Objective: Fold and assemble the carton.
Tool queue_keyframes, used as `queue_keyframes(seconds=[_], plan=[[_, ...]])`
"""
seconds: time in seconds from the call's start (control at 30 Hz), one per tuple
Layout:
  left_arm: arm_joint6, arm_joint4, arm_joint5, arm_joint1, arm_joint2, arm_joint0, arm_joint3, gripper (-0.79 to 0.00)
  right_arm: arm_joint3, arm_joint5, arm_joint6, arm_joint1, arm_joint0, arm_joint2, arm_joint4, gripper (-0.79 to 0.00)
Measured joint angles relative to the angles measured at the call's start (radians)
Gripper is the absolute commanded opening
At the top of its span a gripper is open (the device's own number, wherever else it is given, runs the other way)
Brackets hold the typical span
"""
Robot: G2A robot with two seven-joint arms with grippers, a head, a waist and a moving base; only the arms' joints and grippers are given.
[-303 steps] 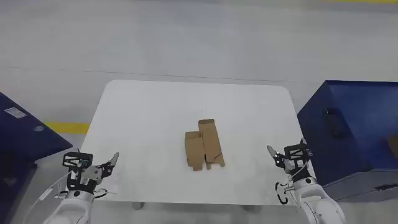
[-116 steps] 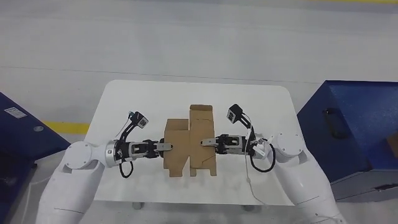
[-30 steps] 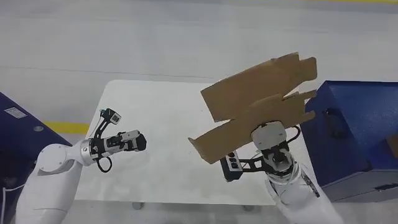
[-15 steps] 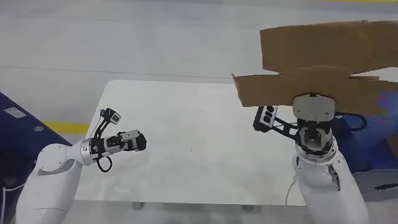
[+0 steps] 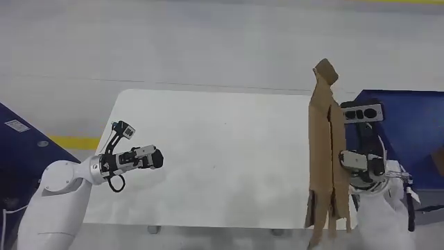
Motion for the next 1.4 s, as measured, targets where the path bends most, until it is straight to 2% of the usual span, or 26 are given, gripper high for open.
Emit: queue_keyframes(seconds=[0.13,0.17,0.57,0.7,0.93,1.07,1.17,1.3,1.4], plan=[[0.000,0.000,0.000,0.000,0.000,0.000,0.000,0.000,-0.010,-0.206,-0.037,-0.004,-0.046,0.004,-0.199,-0.785],[0.000,0.000,0.000,0.000,0.000,0.000,0.000,0.000,-0.005,-0.229,-0.047,-0.005,-0.054,-0.006,-0.232,-0.785],[0.000,0.000,0.000,0.000,0.000,0.000,0.000,0.000,-0.002,-0.236,-0.063,-0.006,-0.057,-0.012,-0.264,-0.785],[0.000,0.000,0.000,0.000,0.000,0.000,0.000,0.000,-0.056,-0.322,-0.139,0.000,-0.028,0.089,-0.394,-0.785],[0.000,0.000,0.000,0.000,0.000,0.000,0.000,0.000,-0.185,-0.516,-0.281,0.012,-0.012,0.381,-0.769,-0.785],[0.000,0.000,0.000,0.000,0.000,0.000,0.000,0.000,-0.300,-0.602,-0.375,0.008,-0.034,0.495,-1.008,-0.785],[0.000,0.000,0.000,0.000,0.000,0.000,0.000,0.000,-0.381,-0.667,-0.462,0.000,-0.061,0.547,-1.187,-0.785],[0.000,0.000,0.000,0.000,0.000,0.000,0.000,0.000,-0.381,-0.805,-0.579,-0.008,-0.040,0.582,-1.415,-0.785],[0.000,0.000,0.000,0.000,0.000,0.000,0.000,0.000,-0.381,-0.813,-0.680,-0.003,0.011,0.571,-1.609,-0.785]])
